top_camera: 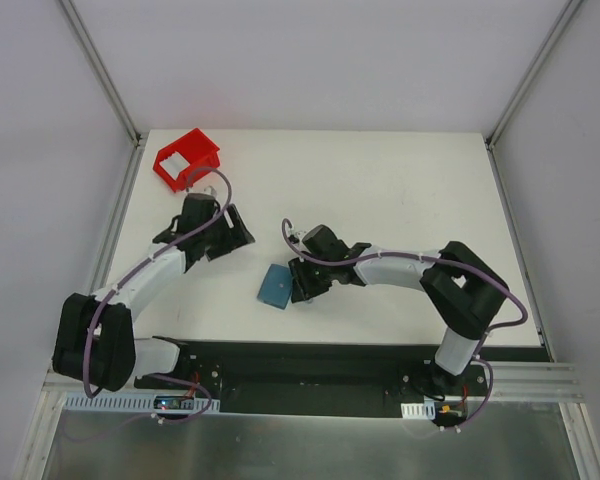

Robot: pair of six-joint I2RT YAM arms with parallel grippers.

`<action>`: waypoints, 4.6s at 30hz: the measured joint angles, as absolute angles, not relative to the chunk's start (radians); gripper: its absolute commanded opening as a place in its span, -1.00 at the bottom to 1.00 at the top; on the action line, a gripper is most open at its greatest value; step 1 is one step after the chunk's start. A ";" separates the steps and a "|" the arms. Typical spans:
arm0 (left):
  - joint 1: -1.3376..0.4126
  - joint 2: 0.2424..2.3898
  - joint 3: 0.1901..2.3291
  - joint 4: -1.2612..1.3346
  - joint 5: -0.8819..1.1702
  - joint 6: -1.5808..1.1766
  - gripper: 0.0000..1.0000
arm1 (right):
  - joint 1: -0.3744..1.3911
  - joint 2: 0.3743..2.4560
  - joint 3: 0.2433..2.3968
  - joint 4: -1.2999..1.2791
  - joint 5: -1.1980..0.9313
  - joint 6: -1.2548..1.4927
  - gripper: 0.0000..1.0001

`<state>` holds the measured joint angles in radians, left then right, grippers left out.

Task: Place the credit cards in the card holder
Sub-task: Open the card holder at the center of the board, then move the storage box to the center of the board.

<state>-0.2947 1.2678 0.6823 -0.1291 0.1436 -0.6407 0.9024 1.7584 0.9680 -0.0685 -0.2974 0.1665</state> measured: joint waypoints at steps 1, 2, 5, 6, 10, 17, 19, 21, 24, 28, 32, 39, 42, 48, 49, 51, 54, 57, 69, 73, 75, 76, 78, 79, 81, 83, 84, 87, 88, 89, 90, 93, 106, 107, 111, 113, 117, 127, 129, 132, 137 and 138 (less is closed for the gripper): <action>-0.271 1.271 0.723 -0.142 0.141 -0.632 0.53 | 0.901 1.757 0.968 -0.068 -0.305 0.161 -0.14; -0.252 1.275 0.757 -0.147 0.139 -0.623 0.58 | 0.900 1.755 0.968 -0.069 -0.311 0.157 -0.09; -0.180 1.315 0.888 -0.173 0.137 -0.580 0.84 | 0.900 1.746 0.970 -0.074 -0.328 0.148 -0.04; -0.155 1.341 0.938 -0.175 0.137 -0.560 0.92 | 0.900 1.739 0.970 -0.074 -0.332 0.146 -0.03; -0.083 1.466 1.130 -0.184 0.139 -0.478 0.98 | 0.899 1.690 0.971 -0.077 -0.357 0.144 0.11; -0.022 1.767 1.494 -0.197 0.149 -0.321 0.98 | 0.898 1.561 0.969 -0.078 -0.373 0.144 0.38; -0.017 1.850 1.584 -0.201 0.155 -0.281 0.98 | 0.897 1.524 0.960 -0.078 -0.373 0.144 0.45; -0.009 1.935 1.676 -0.199 0.170 -0.245 0.98 | 0.895 1.494 0.946 -0.080 -0.372 0.144 0.51; 0.002 2.033 1.769 -0.200 0.189 -0.206 0.98 | 0.891 1.452 0.916 -0.086 -0.370 0.142 0.57; 0.023 2.130 1.859 -0.199 0.209 -0.166 0.98 | 0.886 1.396 0.872 -0.102 -0.358 0.141 0.63; 0.048 2.190 1.908 -0.189 0.235 -0.140 0.98 | 0.884 1.351 0.849 -0.119 -0.348 0.141 0.66; 0.067 2.257 1.948 -0.163 0.317 -0.133 0.98 | 0.875 1.332 0.836 -0.133 -0.328 0.141 0.69; 0.067 2.268 1.948 -0.162 0.342 -0.127 0.98 | 0.868 1.332 0.836 -0.139 -0.321 0.141 0.69; 0.067 2.288 1.948 -0.159 0.379 -0.123 0.98 | 0.865 1.332 0.836 -0.148 -0.319 0.140 0.70; 0.067 2.292 1.948 -0.161 0.385 -0.122 0.98 | 0.865 1.332 0.836 -0.148 -0.319 0.139 0.70; 0.067 2.299 1.948 -0.162 0.393 -0.122 0.98 | 0.865 1.332 0.836 -0.149 -0.318 0.138 0.70; 0.067 2.304 1.948 -0.162 0.405 -0.122 0.98 | 0.865 1.332 0.836 -0.155 -0.318 0.137 0.71; 0.067 2.304 1.943 -0.159 0.423 -0.122 0.98 | 0.864 1.332 0.836 -0.156 -0.318 0.137 0.71; 0.072 2.304 1.900 -0.135 0.525 -0.143 0.98 | 0.862 1.333 0.814 -0.157 -0.295 0.137 0.71; 0.068 2.304 1.883 -0.133 0.550 -0.161 0.98 | 0.861 1.332 0.797 -0.162 -0.289 0.137 0.71; 0.060 2.304 1.872 -0.137 0.560 -0.172 0.97 | 0.861 1.328 0.791 -0.163 -0.282 0.137 0.71; 0.056 2.303 1.866 -0.138 0.567 -0.178 0.96 | 0.861 1.325 0.789 -0.163 -0.278 0.137 0.71; 0.039 2.302 1.847 -0.140 0.573 -0.190 0.96 | 0.860 1.319 0.787 -0.163 -0.273 0.137 0.71; 0.030 2.302 1.834 -0.141 0.574 -0.195 0.96 | 0.860 1.314 0.785 -0.163 -0.271 0.138 0.71; 0.009 2.296 1.808 -0.145 0.575 -0.198 0.94 | 0.859 1.304 0.779 -0.162 -0.265 0.138 0.72; -0.007 2.276 1.785 -0.144 0.576 -0.203 0.94 | 0.859 1.295 0.767 -0.162 -0.255 0.138 0.72; -0.016 2.262 1.766 -0.147 0.574 -0.204 0.93 | 0.859 1.288 0.758 -0.162 -0.247 0.139 0.72; -0.044 2.223 1.717 -0.159 0.576 -0.221 0.92 | 0.858 1.267 0.727 -0.161 -0.220 0.149 0.73; -0.056 2.212 1.701 -0.161 0.576 -0.225 0.93 | 0.857 1.261 0.718 -0.162 -0.210 0.155 0.74; -0.067 2.203 1.689 -0.163 0.577 -0.229 0.92 | 0.854 1.252 0.709 -0.161 -0.196 0.162 0.74; -0.080 2.192 1.675 -0.165 0.576 -0.234 0.92 | 0.853 1.245 0.703 -0.161 -0.185 0.170 0.75; -0.121 2.163 1.639 -0.170 0.577 -0.256 0.92 | 0.844 1.214 0.674 -0.152 -0.139 0.202 0.80; -0.320 2.085 1.581 -0.167 0.599 -0.406 0.98 | 0.778 1.028 0.537 -0.147 0.047 0.368 0.89; -0.334 2.080 1.581 -0.165 0.601 -0.414 0.98 | 0.773 1.015 0.530 -0.147 0.057 0.380 0.89; -0.366 2.063 1.581 -0.163 0.625 -0.439 0.98 | 0.747 0.981 0.519 -0.147 0.084 0.427 0.92; -0.368 2.049 1.581 -0.163 0.627 -0.441 0.98 | 0.738 0.980 0.519 -0.145 0.091 0.443 0.92; -0.357 1.993 1.581 -0.163 0.623 -0.440 0.98 | 0.725 1.013 0.531 -0.146 0.093 0.464 0.93; -0.275 1.674 1.423 -0.155 0.476 -0.418 0.98 | 0.683 1.280 0.817 -0.144 0.061 0.471 0.94; -0.256 1.586 1.343 -0.157 0.413 -0.415 0.98 | 0.672 1.371 0.915 -0.145 0.047 0.471 0.95; -0.245 1.458 1.209 -0.162 0.316 -0.416 0.98 | 0.661 1.504 1.050 -0.147 0.030 0.467 0.95; -0.250 1.301 1.013 -0.167 0.224 -0.429 0.98 | 0.648 1.718 1.256 -0.174 -0.006 0.449 0.96; -0.250 1.267 0.970 -0.169 0.213 -0.433 0.98 | 0.646 1.755 1.298 -0.193 -0.013 0.442 0.97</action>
